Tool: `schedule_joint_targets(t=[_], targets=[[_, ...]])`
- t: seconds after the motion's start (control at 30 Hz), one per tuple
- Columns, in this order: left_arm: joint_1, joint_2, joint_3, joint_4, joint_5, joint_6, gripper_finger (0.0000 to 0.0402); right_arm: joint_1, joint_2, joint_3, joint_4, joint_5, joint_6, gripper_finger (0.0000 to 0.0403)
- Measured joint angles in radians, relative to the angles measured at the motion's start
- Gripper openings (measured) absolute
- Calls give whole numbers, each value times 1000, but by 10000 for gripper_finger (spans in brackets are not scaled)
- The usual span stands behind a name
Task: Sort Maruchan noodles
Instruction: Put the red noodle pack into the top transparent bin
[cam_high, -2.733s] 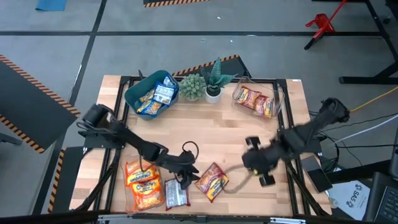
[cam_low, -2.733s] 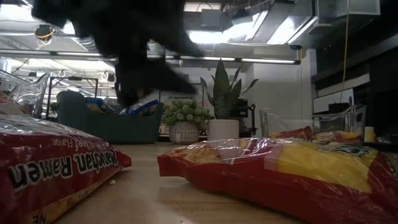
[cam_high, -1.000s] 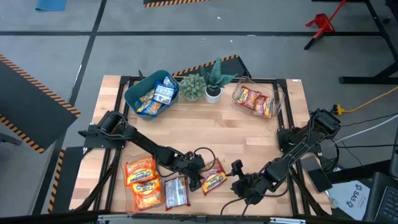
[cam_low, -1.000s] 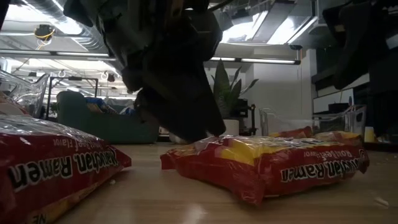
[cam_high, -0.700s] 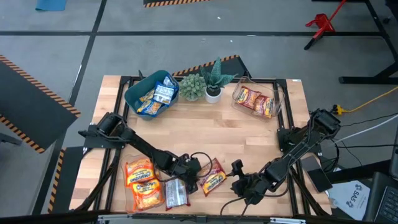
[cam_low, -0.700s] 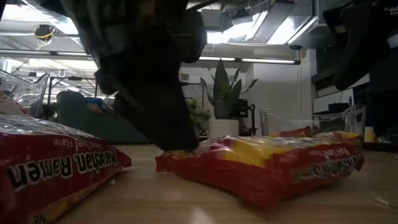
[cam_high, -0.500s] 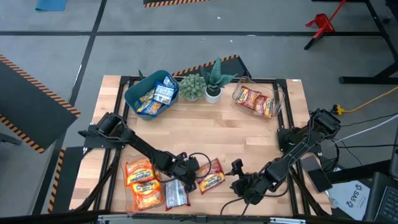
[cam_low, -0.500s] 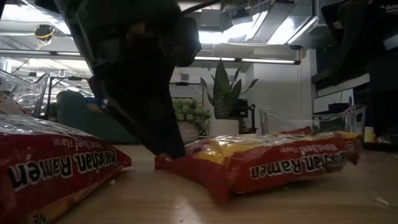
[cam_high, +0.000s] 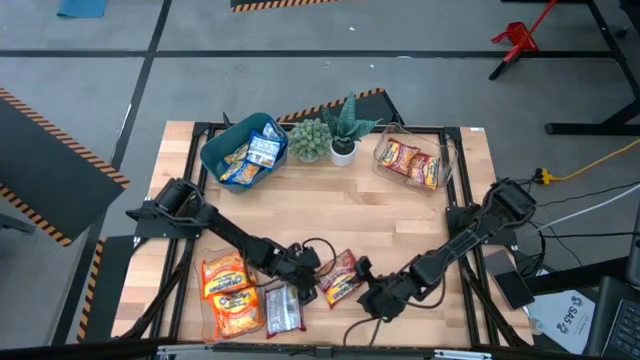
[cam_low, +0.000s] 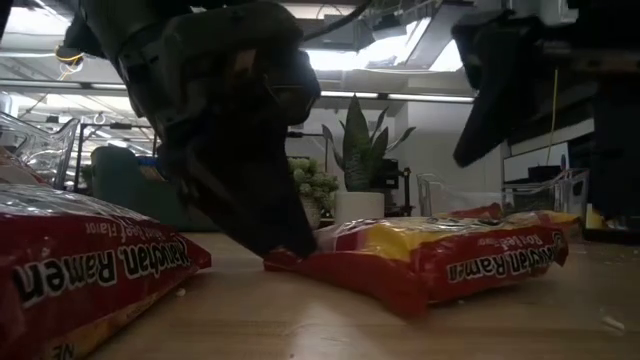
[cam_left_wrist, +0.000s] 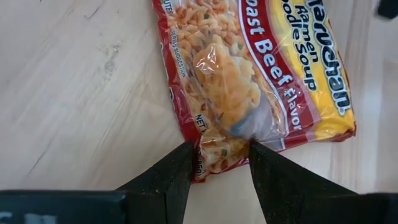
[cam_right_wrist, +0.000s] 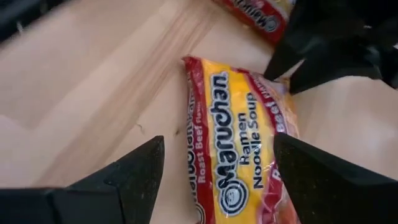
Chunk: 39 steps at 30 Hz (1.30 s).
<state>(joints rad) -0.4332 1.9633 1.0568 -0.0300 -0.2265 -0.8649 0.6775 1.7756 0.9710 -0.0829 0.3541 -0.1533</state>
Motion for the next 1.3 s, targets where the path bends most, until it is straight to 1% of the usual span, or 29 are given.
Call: schedule_joint_targets(t=[0.1, 0.2, 0.3, 0.53, 0.63, 0.8, 0.9, 1.03, 1.1, 1.17, 1.23, 1.3], targets=[[12, 0, -32, 42, 28, -35, 156, -15, 20, 0, 5, -4, -82, 286], [24, -2, -71, 118, 58, -60, 156, -34, 49, 0, 9, 3, -145, 286], [32, 0, -93, 174, 71, -77, 156, -58, 87, 0, 16, 19, -151, 286], [32, 1, -98, 189, 79, -77, 156, -80, 147, 5, 55, 111, -127, 281], [33, 1, -98, 190, 83, -77, 156, -77, 149, 4, 61, 169, -125, 258], [33, 1, -101, 241, 103, -80, 156, -80, 150, -1, 70, 216, -139, 191], [33, -10, -98, 245, 108, -81, 156, -79, 148, 3, 70, 233, -116, 156], [36, -61, -98, 200, 123, -80, 157, -62, 142, 4, 81, 285, -101, 133], [44, -118, -98, 150, 131, -79, 157, -55, 135, 4, 76, 326, -93, 130], [52, -188, -96, 96, 133, -79, 157, -52, 126, 4, 69, 344, -78, 128], [59, -263, -96, 23, 102, -76, 157, -52, 118, 4, 52, 352, -52, 126], [62, -340, -96, -36, 50, -71, 157, -54, 106, 3, 23, 371, -12, 119]])
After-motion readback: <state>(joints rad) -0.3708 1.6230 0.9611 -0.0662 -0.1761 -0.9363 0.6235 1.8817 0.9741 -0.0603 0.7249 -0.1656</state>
